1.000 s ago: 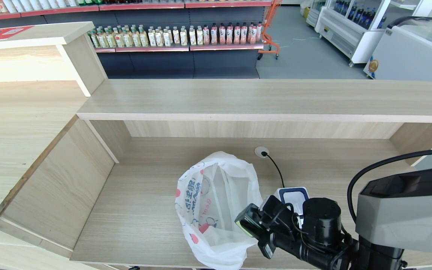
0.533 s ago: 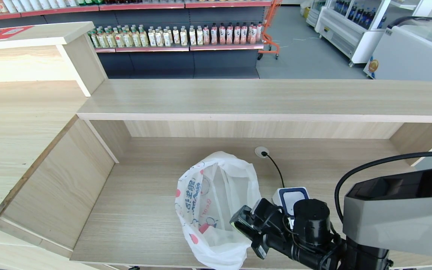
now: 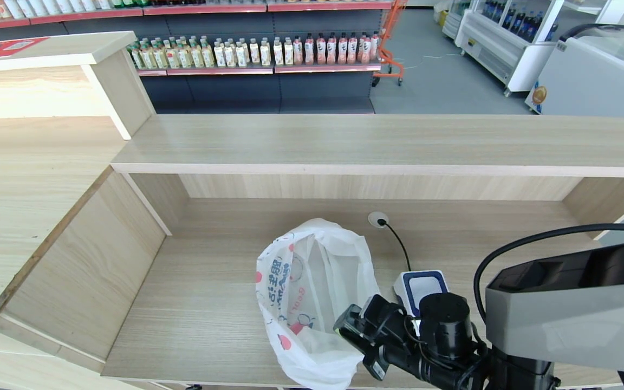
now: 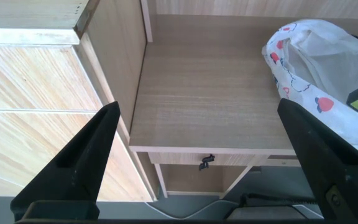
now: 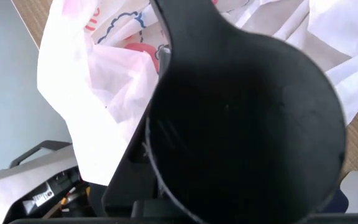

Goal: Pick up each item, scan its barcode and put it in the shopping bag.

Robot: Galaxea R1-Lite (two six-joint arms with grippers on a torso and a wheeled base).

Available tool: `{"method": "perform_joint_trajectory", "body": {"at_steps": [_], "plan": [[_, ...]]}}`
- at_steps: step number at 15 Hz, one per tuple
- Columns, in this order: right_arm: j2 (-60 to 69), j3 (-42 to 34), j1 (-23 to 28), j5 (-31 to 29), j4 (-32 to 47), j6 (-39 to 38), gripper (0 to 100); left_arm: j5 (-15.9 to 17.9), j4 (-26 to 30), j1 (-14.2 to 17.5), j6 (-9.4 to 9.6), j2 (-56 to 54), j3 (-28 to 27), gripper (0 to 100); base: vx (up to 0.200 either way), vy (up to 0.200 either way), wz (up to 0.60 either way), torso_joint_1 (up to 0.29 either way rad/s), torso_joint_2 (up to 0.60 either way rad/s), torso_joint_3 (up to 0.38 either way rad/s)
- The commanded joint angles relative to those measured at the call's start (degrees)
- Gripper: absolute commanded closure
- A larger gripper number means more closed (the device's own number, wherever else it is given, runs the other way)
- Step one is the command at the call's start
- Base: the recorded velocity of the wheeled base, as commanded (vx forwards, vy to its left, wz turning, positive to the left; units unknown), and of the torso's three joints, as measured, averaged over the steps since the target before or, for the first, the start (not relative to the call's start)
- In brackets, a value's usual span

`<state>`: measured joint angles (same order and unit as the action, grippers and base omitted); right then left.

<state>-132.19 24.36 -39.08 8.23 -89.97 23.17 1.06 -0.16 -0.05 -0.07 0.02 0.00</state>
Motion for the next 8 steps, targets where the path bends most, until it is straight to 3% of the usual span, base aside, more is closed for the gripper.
{"method": "perform_joint_trajectory", "body": {"at_steps": [1,4,5,8], "plan": [[-0.3,-0.1,-0.1,0.0,0.0,0.0,100,0.0,0.0,0.0,-0.01,0.0,0.0,0,0.0,0.0,0.0,0.0,0.0,0.0],[-0.3,-0.2,-0.1,0.0,0.0,0.0,100,0.0,0.0,0.0,-0.01,0.0,0.0,0,0.0,0.0,0.0,0.0,0.0,0.0],[-0.3,-0.3,-0.1,0.0,0.0,0.1,0,0.0,0.0,0.0,-0.01,0.0,0.0,0,0.0,0.0,0.0,0.0,0.0,0.0],[0.0,-0.2,-0.1,0.0,0.0,0.0,0,0.0,0.0,0.0,-0.01,0.0,0.0,0,0.0,0.0,0.0,0.0,0.0,0.0]]}}
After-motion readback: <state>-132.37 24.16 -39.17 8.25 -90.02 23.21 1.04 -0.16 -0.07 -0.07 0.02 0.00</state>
